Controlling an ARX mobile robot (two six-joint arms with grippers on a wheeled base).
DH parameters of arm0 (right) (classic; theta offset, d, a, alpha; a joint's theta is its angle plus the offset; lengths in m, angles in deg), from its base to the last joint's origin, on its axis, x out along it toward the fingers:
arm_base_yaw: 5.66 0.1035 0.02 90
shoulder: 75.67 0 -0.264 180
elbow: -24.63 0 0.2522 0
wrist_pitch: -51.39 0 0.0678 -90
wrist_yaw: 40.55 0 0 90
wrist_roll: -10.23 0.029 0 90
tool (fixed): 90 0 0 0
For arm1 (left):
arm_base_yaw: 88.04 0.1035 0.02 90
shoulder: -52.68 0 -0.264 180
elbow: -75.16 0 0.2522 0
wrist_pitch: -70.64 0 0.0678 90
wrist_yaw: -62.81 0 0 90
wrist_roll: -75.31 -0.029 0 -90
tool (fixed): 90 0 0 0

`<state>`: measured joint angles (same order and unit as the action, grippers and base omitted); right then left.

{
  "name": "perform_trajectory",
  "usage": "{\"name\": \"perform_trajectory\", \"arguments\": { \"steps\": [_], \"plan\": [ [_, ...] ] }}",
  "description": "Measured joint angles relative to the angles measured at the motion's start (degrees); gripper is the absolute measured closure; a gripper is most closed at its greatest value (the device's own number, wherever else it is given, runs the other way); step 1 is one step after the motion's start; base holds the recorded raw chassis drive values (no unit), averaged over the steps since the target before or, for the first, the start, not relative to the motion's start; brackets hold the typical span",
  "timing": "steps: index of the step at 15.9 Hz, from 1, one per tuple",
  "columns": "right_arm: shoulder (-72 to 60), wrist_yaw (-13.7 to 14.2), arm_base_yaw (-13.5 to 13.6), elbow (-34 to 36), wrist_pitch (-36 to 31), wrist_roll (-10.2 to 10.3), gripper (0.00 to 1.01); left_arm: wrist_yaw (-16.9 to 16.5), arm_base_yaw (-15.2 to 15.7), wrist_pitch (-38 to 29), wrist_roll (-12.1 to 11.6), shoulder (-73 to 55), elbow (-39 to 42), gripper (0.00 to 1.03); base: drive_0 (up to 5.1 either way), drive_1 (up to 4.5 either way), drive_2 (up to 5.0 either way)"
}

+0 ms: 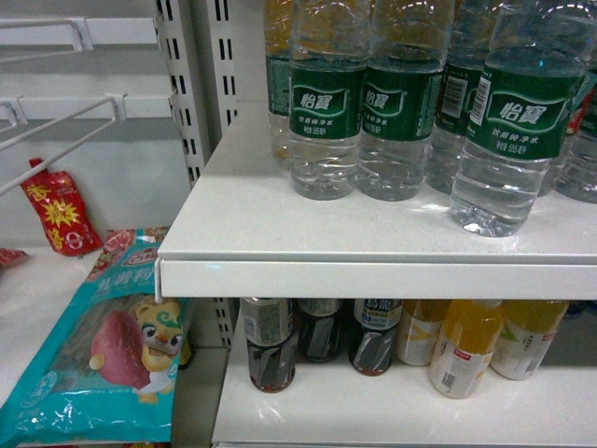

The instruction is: Move water from second to third shelf

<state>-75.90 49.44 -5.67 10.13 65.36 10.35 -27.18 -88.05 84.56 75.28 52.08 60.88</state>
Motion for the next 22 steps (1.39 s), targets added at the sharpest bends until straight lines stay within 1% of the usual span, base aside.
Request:
{"name": "perform_trajectory", "arguments": {
  "steps": [22],
  "plan": [
    [0.0, 0.0, 0.0, 0.0, 0.1, 0.0, 0.03, 0.0, 0.0, 0.2, 0.0, 0.0, 0.0, 0.05, 0.0, 0.0, 0.0]
  ]
}}
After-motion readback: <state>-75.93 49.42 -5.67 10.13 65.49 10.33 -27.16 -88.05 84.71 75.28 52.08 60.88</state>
